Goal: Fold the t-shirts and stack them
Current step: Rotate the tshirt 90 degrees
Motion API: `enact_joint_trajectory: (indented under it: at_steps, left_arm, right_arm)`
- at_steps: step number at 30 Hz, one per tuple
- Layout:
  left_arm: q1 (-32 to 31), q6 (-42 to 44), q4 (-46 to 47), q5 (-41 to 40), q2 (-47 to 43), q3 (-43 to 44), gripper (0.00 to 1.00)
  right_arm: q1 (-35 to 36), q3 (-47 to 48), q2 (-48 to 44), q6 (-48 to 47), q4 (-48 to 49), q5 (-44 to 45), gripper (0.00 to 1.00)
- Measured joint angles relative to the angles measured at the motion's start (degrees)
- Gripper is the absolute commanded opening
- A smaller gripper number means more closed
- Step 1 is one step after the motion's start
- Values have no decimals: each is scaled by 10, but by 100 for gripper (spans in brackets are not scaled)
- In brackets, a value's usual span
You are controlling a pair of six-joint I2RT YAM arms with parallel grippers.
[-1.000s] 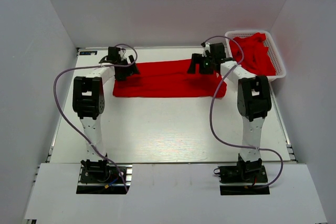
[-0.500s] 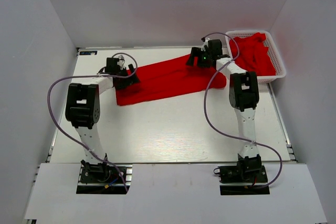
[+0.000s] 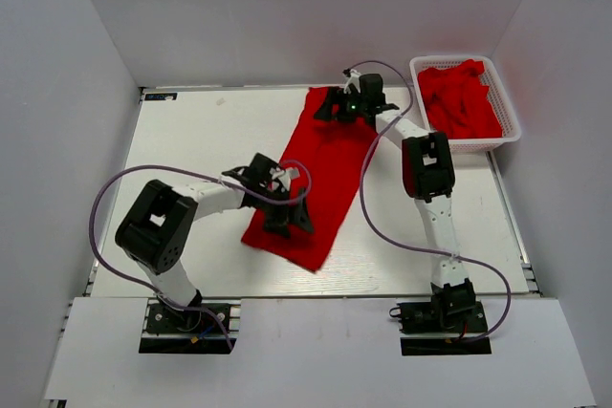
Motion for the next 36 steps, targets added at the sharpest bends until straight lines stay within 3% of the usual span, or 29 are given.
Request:
enact_joint_trajectory:
  at_steps: [4, 8, 15, 21, 27, 31, 36]
  left_arm:
    - [-70, -6, -90, 39, -24, -17, 100]
    - [-101, 5, -151, 24, -41, 14, 100]
    - [-106, 39, -136, -43, -120, 115, 100]
    - [-97, 34, -121, -207, -159, 136, 100]
    - [-68, 15, -142, -363, -181, 135, 100]
    - [-30, 13, -134, -407, -182, 134, 100]
    - [40, 21, -82, -390, -120, 134, 100]
  right_arm:
    - [25, -32, -15, -5, 14, -17, 90]
    - [37, -88, -62, -31, -7, -15, 90]
    - [36, -171, -177, -68, -46, 24, 90]
    - [42, -172, -245, -77, -62, 69, 90]
    - [66, -181, -254, -53, -143, 192, 90]
    - [90, -191, -250, -27, -208, 269, 90]
    - [112, -223, -250, -4, -232, 307, 90]
